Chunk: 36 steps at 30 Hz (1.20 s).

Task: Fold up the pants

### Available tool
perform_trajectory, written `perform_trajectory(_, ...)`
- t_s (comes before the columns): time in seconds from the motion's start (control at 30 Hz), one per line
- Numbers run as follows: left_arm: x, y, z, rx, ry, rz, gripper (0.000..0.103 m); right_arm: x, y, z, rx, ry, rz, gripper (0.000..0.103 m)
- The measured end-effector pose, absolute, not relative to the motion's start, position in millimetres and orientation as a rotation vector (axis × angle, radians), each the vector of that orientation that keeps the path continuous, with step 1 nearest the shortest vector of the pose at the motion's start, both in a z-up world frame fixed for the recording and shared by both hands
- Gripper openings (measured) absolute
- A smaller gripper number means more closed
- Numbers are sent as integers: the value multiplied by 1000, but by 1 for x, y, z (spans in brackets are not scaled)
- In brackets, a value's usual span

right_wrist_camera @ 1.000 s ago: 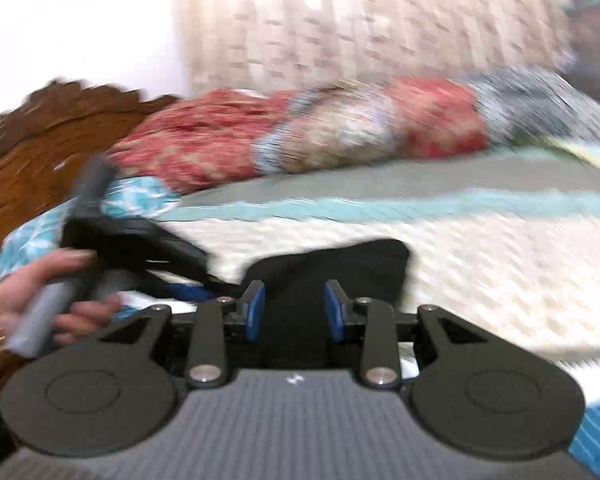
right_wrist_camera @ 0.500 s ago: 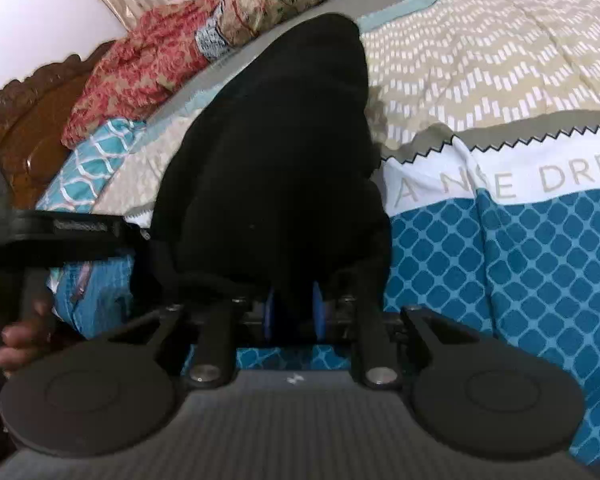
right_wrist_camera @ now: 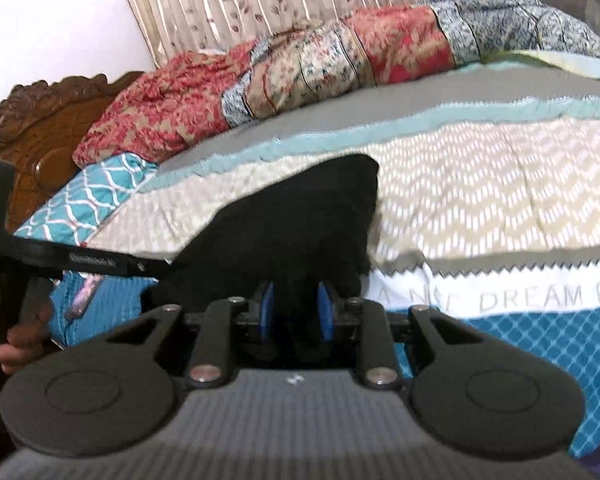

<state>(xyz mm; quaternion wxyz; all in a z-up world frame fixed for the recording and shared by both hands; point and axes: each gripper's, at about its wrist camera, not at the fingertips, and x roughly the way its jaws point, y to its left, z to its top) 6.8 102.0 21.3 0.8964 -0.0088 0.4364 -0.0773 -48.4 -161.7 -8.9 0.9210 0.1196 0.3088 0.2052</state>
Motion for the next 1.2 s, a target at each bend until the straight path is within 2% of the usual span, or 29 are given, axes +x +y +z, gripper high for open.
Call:
perform_trajectory(0.43,20,119,19,-43,919,-93,48,-26,-87,-22,117,728,632,28)
perform_trajectory(0.6,33,115,17,-25,918,-89,49,-16,-62,-53,111,938,737,31)
perform_trajectory(0.77,45,107,11,-6,934,-89,49,-30,-62,-37,21,857,794,35)
perform_trajectory(0.93,50,107,7,2,934,-82,58,-32,-107,-8,126,739,770,35)
perform_trajectory(1.0,52,108,6,8,936,-76,60,-29,-130,-2,185,703,704,42)
perform_trajectory(1.07,54,109,3,16,943,-69,60,-24,-153,-2,250,676,623,58)
perform_trajectory(1.13,56,110,1,17,951,-64,61,-19,-172,-6,323,665,552,68)
perform_trajectory(1.17,57,111,-1,14,955,-62,62,-17,-181,-11,374,671,514,78)
perform_trajectory(1.2,57,112,-2,12,959,-61,62,-15,-188,-15,422,679,488,82)
